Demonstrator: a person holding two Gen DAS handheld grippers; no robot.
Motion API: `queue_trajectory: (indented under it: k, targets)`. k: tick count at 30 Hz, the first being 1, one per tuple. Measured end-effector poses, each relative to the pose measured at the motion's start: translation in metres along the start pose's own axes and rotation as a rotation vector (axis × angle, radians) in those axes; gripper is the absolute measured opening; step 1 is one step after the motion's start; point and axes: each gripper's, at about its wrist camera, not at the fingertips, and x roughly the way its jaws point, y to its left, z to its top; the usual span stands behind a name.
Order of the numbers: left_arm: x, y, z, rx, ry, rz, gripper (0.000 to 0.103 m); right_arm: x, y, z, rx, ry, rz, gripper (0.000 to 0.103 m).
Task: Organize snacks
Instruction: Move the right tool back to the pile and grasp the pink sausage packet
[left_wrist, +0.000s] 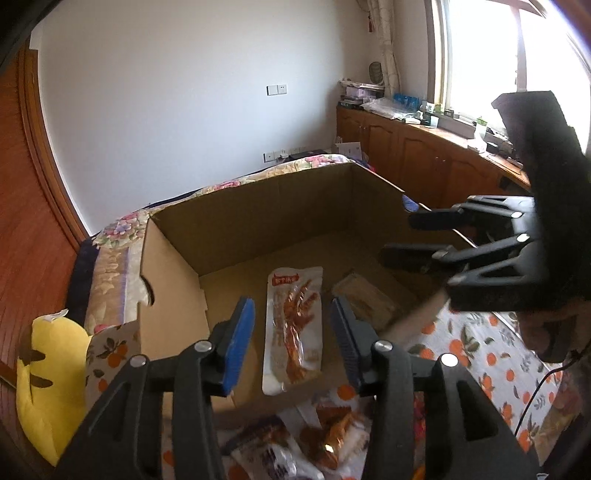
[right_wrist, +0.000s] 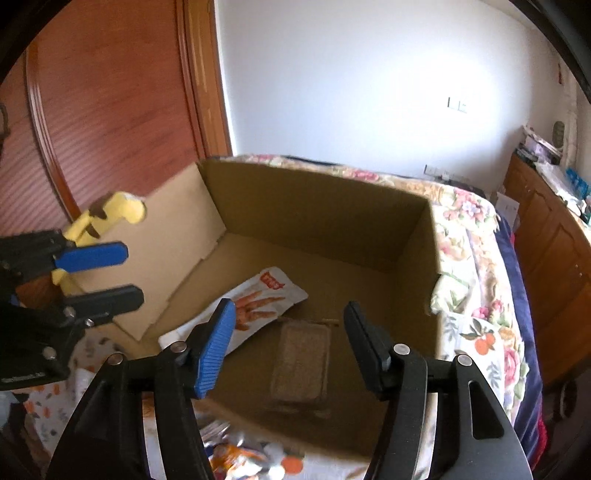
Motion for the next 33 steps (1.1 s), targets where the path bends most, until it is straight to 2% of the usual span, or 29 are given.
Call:
queue_trajectory:
  k: [7, 13, 21, 27, 33]
  targets:
    - [-0.033, -0.015, -0.038, 0.003, -0.008, -0.015, 0.046, -0.064, 0.011, -0.042, 0.036, -0.031, 0.024, 0.062]
    - [-0.049, -0.038, -0.078, 0.006, 0.010, -0.030, 0.052, -0.086, 0.026, -0.089, 0.089, -0.020, 0.049, 0.062]
    - [-0.051, -0.064, -0.137, 0.042, 0.039, -0.077, 0.055, -0.063, 0.041, -0.146, 0.172, 0.034, 0.088, 0.062]
    - [-0.048, -0.077, -0.164, 0.045, 0.090, -0.114, 0.057, -0.041, 0.044, -0.168, 0.191, 0.096, 0.068, 0.062]
    - [-0.052, -0.090, -0.179, 0.077, 0.114, -0.136, 0.060, -0.039, 0.040, -0.179, 0.196, 0.106, 0.044, 0.062]
